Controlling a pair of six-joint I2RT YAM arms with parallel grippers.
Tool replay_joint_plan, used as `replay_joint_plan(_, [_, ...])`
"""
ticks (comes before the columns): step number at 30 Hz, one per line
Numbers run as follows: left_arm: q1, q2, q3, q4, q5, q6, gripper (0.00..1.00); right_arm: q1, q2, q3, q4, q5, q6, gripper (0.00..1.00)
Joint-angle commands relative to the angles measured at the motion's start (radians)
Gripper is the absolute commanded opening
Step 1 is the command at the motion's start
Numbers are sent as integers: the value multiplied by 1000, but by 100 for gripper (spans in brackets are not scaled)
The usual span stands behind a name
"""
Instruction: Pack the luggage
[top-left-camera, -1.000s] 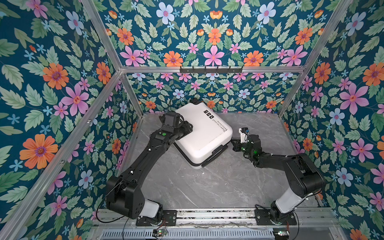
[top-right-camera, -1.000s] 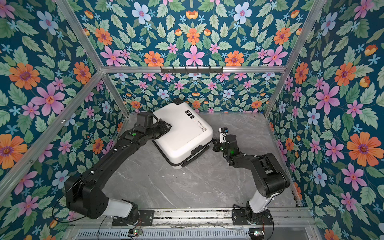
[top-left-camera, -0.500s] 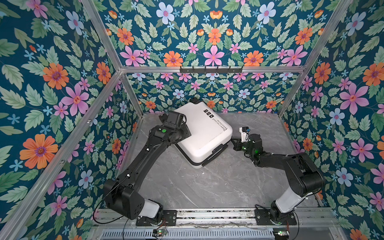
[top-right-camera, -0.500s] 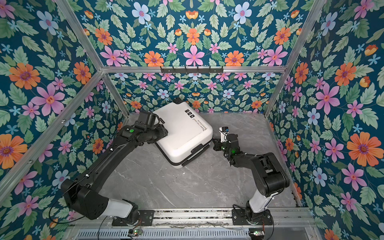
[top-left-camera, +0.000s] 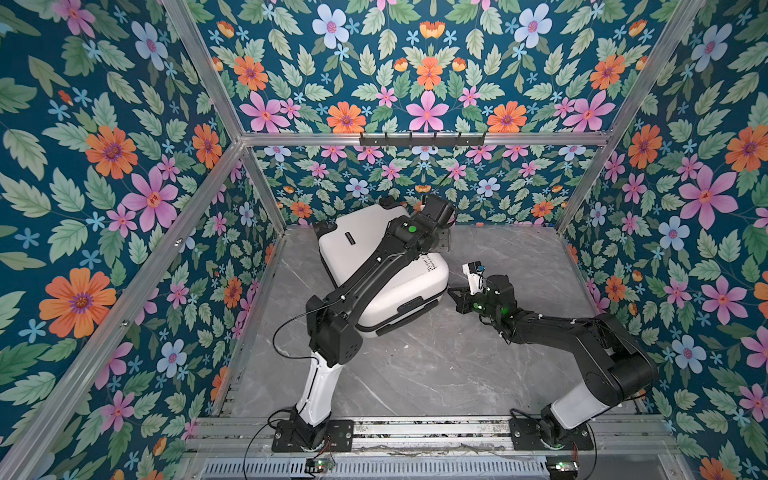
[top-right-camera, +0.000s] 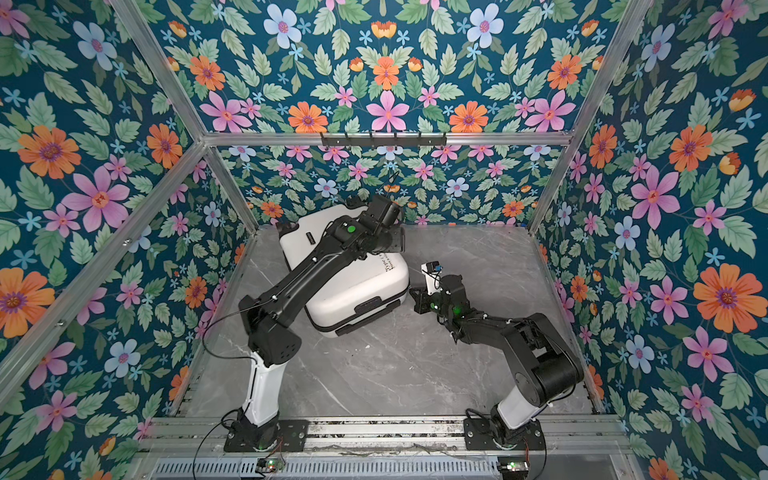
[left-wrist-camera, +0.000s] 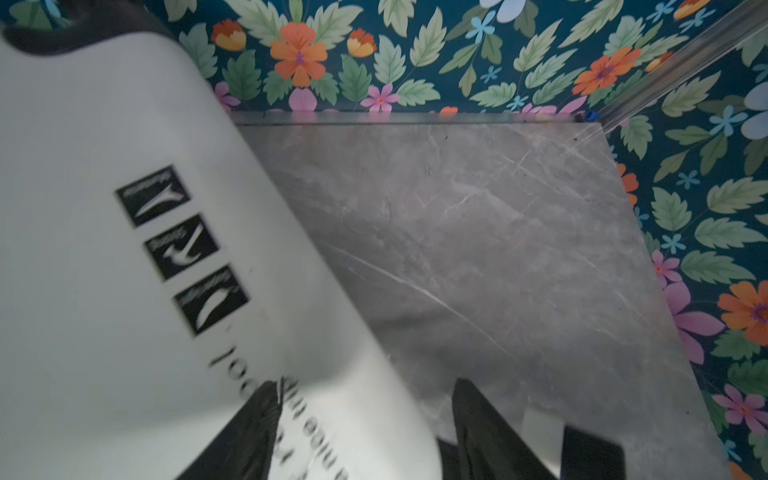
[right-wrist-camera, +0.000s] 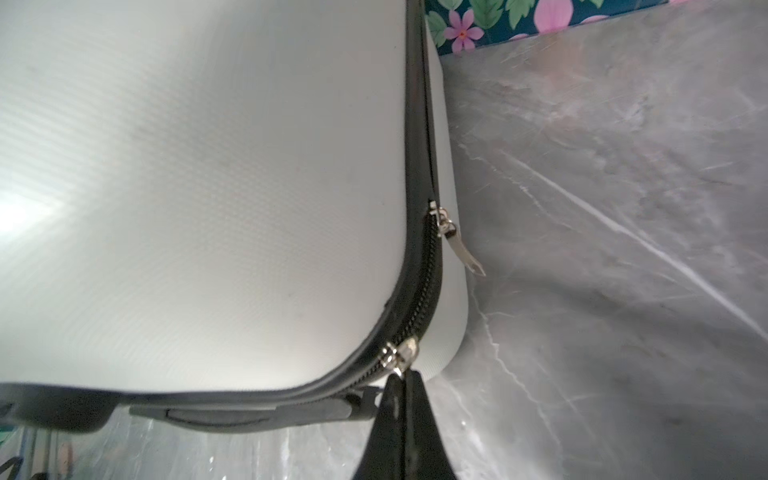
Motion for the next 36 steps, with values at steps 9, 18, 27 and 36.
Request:
replay_joint_plan(9, [-17,122,6,-184,-38,81,68,78,13,-21,161,28,80,0])
replay_joint_plan(18, [-61,137,-72,-443,-118,85,41,61,35,-12,173,100,89,0])
replay_joint_plan(27, [-68,35,-166,-405,-113,50,31,34,164,89,220,64,131,0])
replay_joint_plan(36, [-63,-22,-60,-329,-103,15,52,62,155,51,280,-54,138,0])
